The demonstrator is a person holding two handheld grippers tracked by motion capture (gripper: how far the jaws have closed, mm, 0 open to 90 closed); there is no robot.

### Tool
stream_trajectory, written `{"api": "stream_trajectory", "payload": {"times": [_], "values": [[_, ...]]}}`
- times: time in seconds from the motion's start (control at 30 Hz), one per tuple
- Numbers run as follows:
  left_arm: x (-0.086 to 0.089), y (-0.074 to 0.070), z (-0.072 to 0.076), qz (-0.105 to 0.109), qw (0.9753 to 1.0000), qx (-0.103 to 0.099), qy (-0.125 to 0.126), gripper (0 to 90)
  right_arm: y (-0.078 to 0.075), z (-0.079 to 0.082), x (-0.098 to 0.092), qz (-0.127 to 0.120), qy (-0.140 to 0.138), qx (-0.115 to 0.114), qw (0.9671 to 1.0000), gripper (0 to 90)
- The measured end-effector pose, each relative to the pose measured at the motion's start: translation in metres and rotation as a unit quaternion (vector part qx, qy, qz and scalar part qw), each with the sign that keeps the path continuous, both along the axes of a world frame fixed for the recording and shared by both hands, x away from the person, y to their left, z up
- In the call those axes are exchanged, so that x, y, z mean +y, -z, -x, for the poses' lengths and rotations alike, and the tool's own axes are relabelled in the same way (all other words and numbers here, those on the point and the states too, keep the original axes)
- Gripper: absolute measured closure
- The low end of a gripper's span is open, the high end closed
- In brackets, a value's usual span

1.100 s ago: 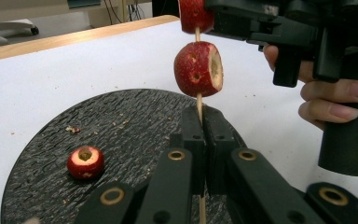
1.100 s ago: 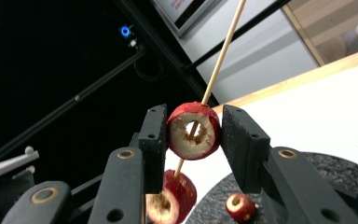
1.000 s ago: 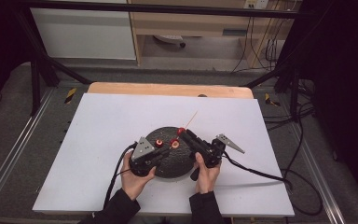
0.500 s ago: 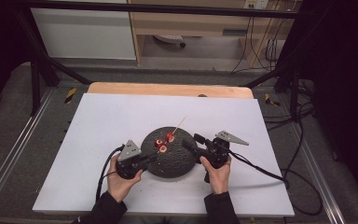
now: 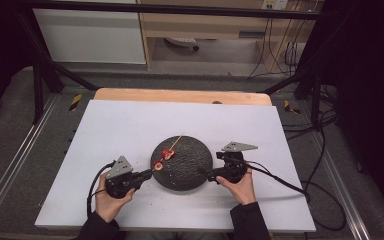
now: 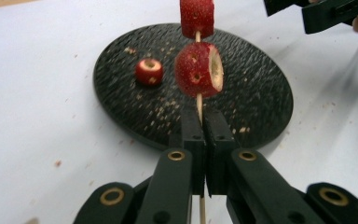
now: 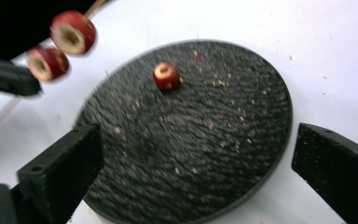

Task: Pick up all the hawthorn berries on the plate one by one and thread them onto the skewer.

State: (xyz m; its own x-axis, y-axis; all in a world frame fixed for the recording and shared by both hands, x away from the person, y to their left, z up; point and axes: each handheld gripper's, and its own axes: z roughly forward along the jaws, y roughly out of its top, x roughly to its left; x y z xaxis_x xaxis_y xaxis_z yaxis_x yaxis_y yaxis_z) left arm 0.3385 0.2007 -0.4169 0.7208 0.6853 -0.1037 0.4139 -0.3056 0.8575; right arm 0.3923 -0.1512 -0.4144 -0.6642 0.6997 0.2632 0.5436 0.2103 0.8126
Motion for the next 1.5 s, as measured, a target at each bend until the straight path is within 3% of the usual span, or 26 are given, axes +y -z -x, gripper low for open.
{"api": "stream_trajectory", "payload": {"times": [0.2, 0.57, 0.83, 1.1, 1.5], "values": [[0.019, 0.004, 0.004, -0.001, 1.0, 0.008, -0.006, 88.0, -0.004, 0.0, 0.003, 0.047, -0.019, 0.008, 0.9987, 1.0], [0.046, 0.014, 0.011, -0.006, 0.9997, 0.02, -0.012, 88.0, -0.014, -0.005, 0.017, 0.094, -0.043, 0.016, 0.9945, 0.9], [0.052, 0.017, 0.014, -0.018, 0.9996, 0.019, -0.011, 88.0, -0.023, -0.017, 0.04, 0.126, -0.057, 0.019, 0.9902, 1.8], [0.056, 0.02, 0.015, -0.02, 0.9994, 0.024, -0.012, 88.0, -0.031, -0.035, 0.065, 0.138, -0.065, 0.024, 0.988, 2.8], [0.062, 0.02, 0.013, -0.021, 0.9992, 0.028, -0.02, 88.0, -0.029, -0.064, 0.105, 0.173, -0.078, 0.038, 0.9811, 5.8]]}}
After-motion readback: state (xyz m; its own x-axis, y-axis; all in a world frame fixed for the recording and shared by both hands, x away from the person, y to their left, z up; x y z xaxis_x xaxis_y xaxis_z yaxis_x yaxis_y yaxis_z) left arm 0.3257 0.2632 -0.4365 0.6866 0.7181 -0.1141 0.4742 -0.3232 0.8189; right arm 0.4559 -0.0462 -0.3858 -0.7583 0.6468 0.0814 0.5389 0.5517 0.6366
